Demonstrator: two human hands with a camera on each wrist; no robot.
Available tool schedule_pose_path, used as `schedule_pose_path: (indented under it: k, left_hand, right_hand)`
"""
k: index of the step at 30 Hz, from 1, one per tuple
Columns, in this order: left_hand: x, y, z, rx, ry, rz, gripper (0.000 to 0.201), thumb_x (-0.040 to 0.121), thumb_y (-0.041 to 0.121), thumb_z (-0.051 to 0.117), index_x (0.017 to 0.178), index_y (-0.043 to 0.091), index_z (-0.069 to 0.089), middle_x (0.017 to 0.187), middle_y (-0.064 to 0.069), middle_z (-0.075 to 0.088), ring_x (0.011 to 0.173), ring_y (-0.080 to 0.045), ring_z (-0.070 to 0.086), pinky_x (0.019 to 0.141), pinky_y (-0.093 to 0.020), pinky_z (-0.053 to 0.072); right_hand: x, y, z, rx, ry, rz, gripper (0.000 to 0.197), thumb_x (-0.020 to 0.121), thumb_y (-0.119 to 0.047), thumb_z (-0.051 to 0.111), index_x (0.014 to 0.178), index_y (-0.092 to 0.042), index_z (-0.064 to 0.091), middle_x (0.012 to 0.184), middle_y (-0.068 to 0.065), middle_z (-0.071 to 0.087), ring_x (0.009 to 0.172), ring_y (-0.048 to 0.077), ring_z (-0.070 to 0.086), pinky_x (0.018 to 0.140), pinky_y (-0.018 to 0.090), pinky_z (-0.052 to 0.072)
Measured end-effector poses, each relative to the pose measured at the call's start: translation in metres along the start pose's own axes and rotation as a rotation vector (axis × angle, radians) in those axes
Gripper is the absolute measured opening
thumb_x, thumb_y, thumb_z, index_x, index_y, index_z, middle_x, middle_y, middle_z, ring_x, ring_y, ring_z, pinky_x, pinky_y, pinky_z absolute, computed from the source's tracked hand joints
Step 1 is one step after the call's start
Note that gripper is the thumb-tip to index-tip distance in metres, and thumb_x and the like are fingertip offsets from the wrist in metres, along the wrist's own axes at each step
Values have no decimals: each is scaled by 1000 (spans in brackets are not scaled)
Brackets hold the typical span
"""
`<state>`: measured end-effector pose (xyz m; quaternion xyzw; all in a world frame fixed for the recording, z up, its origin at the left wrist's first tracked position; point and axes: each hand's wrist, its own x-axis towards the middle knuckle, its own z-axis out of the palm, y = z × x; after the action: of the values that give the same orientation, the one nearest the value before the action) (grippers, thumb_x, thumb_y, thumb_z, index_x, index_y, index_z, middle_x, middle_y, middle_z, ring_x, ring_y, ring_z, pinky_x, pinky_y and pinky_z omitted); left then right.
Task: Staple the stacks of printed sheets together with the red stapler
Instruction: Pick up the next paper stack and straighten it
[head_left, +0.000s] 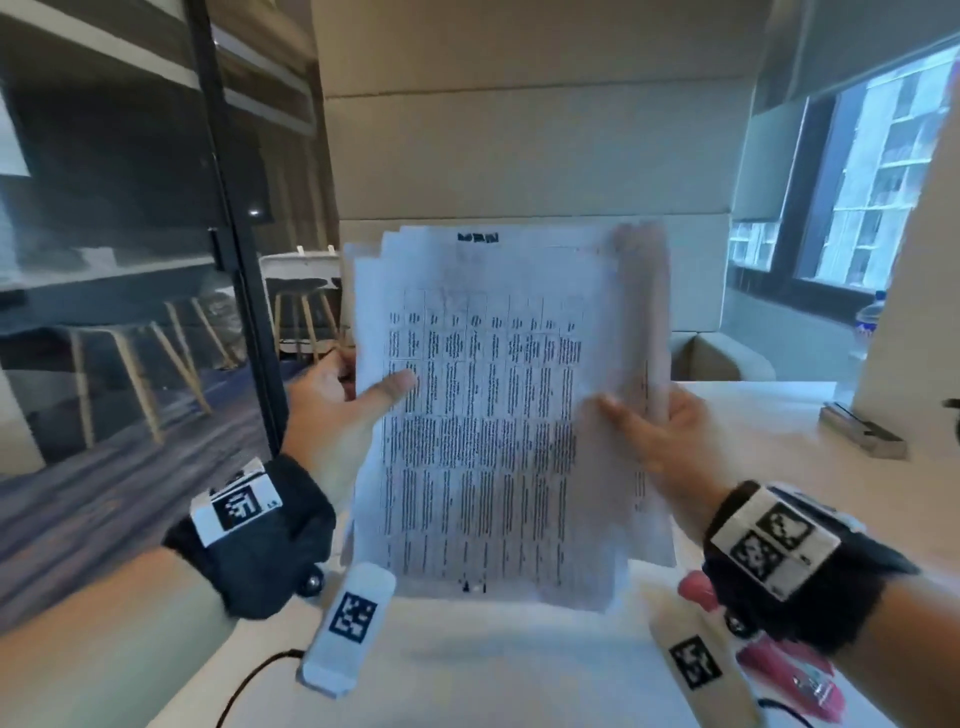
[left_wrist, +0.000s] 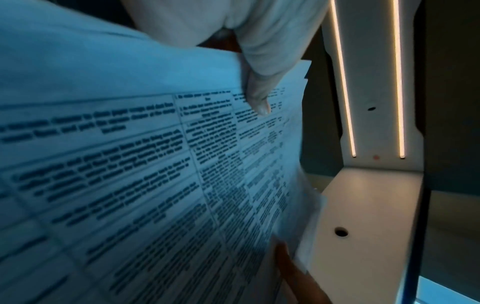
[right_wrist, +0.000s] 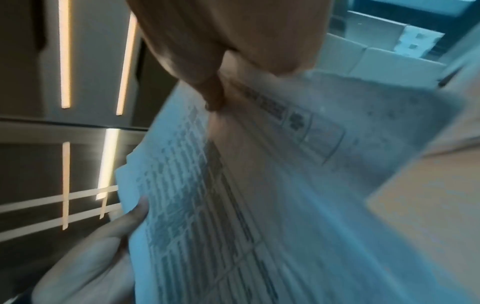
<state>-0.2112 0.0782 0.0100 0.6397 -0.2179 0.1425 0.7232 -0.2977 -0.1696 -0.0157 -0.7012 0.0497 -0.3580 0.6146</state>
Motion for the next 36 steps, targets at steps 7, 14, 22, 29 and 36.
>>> schedule_pose_path:
  k: [7,14,22,29,36]
  left_hand:
    - [-17,15,6,-107,-108,49,39,87,20,61,120,31,44,105,47,53,98,26,49,71,6,41]
    - [-16,2,9,-56,-246,-120,35,79,10,70,113,17,63,105,3,73,97,-11,69,84,-30,55]
    - [-15,3,14,-147,-223,-141,23,84,9,65,105,16,67,102,-1,74,95,-14,70,82,-32,53]
    - [-27,0,15,-119,-271,-166,33,76,15,70,109,23,67,107,4,73,101,-12,68,91,-35,49]
    - [-33,-10,12,-16,-115,-67,35,83,21,68,113,5,66,91,-5,65,81,-27,60,79,-15,48]
  right_hand:
    - [-9,-44,7,78,-112,-278,26,76,-25,72,101,-19,68,91,-9,76,85,6,71,75,23,57]
    - [-6,-28,2,5,-359,16,48,55,-35,91,95,-15,74,96,4,76,95,20,71,95,47,52]
    - [-5,-23,3,78,-314,46,62,44,-59,85,93,-22,76,96,5,76,95,22,71,93,48,52]
    - [-17,-8,13,138,-255,118,53,61,-50,82,98,-13,73,97,5,76,94,22,71,95,49,51]
    - [-18,-16,18,38,-148,-24,62,62,-63,77,79,-3,72,84,21,72,75,25,69,75,40,55]
